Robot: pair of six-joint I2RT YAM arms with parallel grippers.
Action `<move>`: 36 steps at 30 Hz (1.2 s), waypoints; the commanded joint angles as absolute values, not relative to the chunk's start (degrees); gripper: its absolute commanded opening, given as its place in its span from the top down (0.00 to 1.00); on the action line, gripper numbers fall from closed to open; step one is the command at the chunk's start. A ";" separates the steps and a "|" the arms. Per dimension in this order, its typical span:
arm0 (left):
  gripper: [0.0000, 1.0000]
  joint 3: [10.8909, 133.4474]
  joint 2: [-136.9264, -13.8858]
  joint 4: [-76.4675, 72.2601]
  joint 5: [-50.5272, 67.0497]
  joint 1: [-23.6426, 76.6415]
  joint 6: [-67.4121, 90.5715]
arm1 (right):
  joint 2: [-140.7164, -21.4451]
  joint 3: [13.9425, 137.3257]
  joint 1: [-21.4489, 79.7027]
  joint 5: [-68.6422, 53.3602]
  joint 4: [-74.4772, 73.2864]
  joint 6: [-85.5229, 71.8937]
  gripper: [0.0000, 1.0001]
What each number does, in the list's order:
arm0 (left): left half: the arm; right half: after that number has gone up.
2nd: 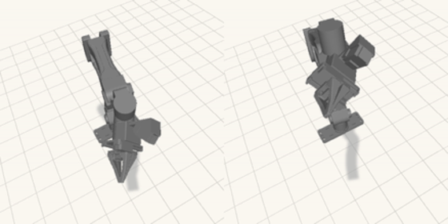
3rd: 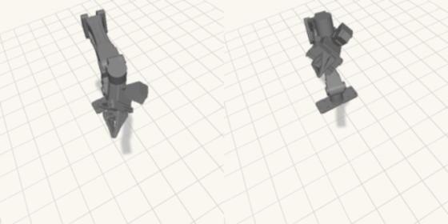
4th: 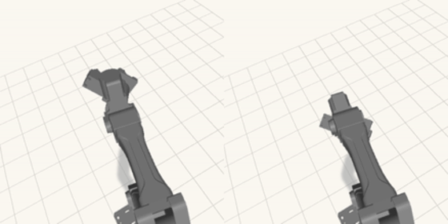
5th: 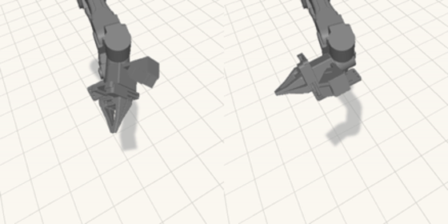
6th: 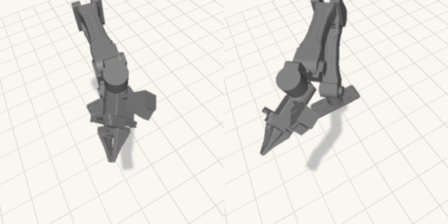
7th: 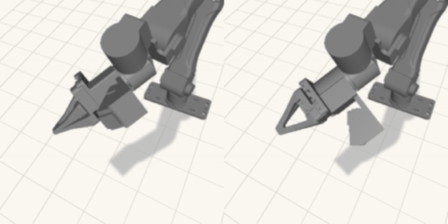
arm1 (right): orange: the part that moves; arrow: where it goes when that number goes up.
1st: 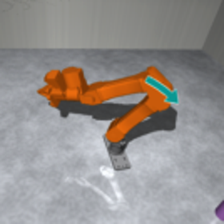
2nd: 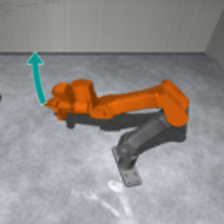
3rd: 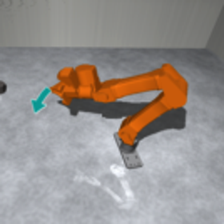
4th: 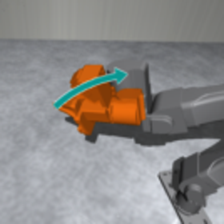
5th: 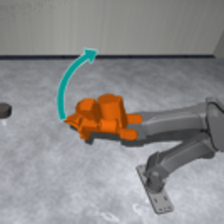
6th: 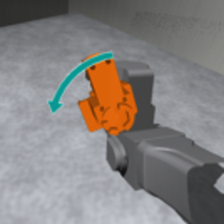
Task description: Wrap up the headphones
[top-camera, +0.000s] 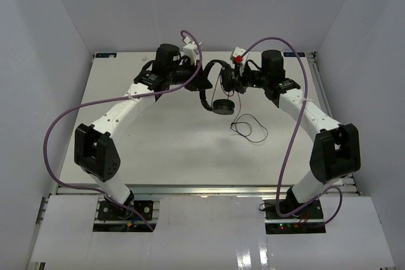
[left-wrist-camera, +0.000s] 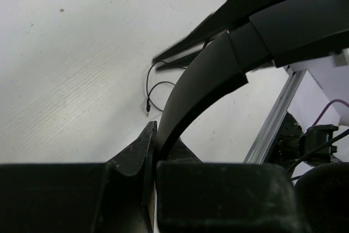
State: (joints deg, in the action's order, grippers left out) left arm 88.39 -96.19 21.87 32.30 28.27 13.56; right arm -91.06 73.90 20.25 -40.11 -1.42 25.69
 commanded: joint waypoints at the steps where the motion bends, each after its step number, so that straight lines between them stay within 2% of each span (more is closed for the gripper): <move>1: 1.00 93.12 -91.26 19.21 33.18 28.56 18.70 | -93.45 70.57 20.16 -59.03 13.63 5.67 0.88; 7: 1.00 95.99 -87.99 17.49 21.42 28.56 24.94 | -97.88 60.93 20.38 -66.88 52.92 -28.94 0.86; 9: 1.00 97.07 -87.46 17.05 17.11 28.56 27.01 | -99.87 59.38 20.60 -66.96 64.38 -38.25 0.82; 12: 1.00 98.66 -86.67 16.36 12.65 28.56 29.92 | -101.63 58.58 21.25 -66.57 73.11 -45.65 0.81; 22: 1.00 107.17 -89.30 16.14 -6.82 28.32 32.57 | -102.50 53.40 26.30 -64.53 78.40 -48.96 0.81; 26: 1.00 110.22 -91.22 15.54 -13.51 26.53 32.45 | -101.13 50.62 26.91 -64.04 78.05 -48.06 0.85; 30: 1.00 111.32 -92.85 14.69 -16.39 22.51 32.17 | -98.17 48.93 27.07 -63.45 75.42 -45.28 0.92; 34: 1.00 113.15 -94.81 15.57 -18.68 19.59 29.84 | -94.31 48.08 27.18 -62.93 69.55 -40.23 0.92; 36: 1.00 113.29 -95.90 15.89 -19.89 18.46 27.62 | -91.93 48.27 27.39 -62.73 61.73 -34.00 0.92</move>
State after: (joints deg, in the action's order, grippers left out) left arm 110.61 -95.18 16.72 -15.29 20.43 30.29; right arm -97.85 48.20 26.98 -63.76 69.83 -43.99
